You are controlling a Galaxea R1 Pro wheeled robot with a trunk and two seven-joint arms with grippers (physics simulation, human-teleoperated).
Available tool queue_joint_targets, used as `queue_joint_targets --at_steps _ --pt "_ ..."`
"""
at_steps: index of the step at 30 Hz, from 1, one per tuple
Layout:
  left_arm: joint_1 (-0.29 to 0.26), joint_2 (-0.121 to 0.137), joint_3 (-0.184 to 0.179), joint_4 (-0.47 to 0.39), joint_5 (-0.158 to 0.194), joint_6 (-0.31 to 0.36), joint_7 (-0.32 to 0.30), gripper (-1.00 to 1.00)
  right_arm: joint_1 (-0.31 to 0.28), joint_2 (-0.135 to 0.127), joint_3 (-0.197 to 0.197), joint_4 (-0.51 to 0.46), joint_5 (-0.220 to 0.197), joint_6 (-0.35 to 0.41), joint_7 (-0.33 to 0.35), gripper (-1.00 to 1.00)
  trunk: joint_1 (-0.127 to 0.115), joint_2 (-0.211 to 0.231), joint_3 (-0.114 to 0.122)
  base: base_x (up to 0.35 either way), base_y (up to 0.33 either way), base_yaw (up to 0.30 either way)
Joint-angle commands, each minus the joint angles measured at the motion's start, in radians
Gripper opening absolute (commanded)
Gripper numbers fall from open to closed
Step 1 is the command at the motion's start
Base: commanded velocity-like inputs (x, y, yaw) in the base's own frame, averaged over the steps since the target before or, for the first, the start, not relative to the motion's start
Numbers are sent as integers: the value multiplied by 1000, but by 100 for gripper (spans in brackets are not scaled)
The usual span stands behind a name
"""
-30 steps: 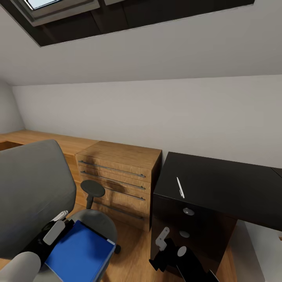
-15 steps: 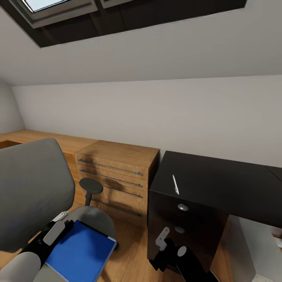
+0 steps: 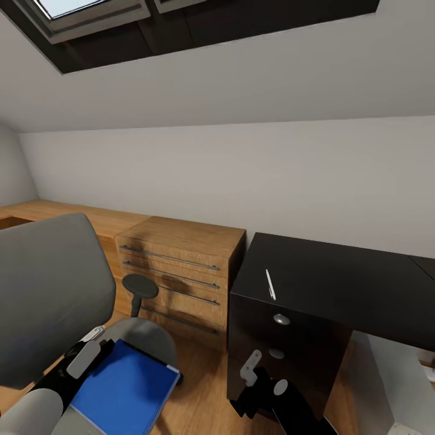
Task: In the bedroom, organize the workspace by keeping the computer under the desk, ensuring the monitor is on the desk, placing the keyboard on the desk next to the monitor, placing the mouse on the desk next to the keyboard, moving the folder from the swivel chair onto the desk next to the mouse, stacking the notebook on top of the folder with the pen on top of the notebook, and positioning the swivel chair next to the desk.
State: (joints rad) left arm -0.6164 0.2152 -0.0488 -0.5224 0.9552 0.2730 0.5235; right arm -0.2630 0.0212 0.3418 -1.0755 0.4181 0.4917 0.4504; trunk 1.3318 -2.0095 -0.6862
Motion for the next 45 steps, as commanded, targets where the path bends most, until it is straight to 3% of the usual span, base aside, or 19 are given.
queue_joint_targets --at_steps 1,23,33,45 --pt "0 1 -5 -2 5 3 7 100 -1 0 -1 -2 10 3 7 100 0 -1 -1 -41 -31 0" --pt "0 2 -3 -11 8 4 6 100 -1 2 -5 -6 9 4 7 100 0 -1 -1 -31 -26 0" --pt "13 2 -6 -120 9 12 4 100 -1 4 -8 -6 2 5 5 100 0 -1 -1 0 0 0" --pt "18 -2 -8 -148 10 18 4 100 -1 7 -12 -6 1 2 5 100 0 -1 -1 0 0 0"
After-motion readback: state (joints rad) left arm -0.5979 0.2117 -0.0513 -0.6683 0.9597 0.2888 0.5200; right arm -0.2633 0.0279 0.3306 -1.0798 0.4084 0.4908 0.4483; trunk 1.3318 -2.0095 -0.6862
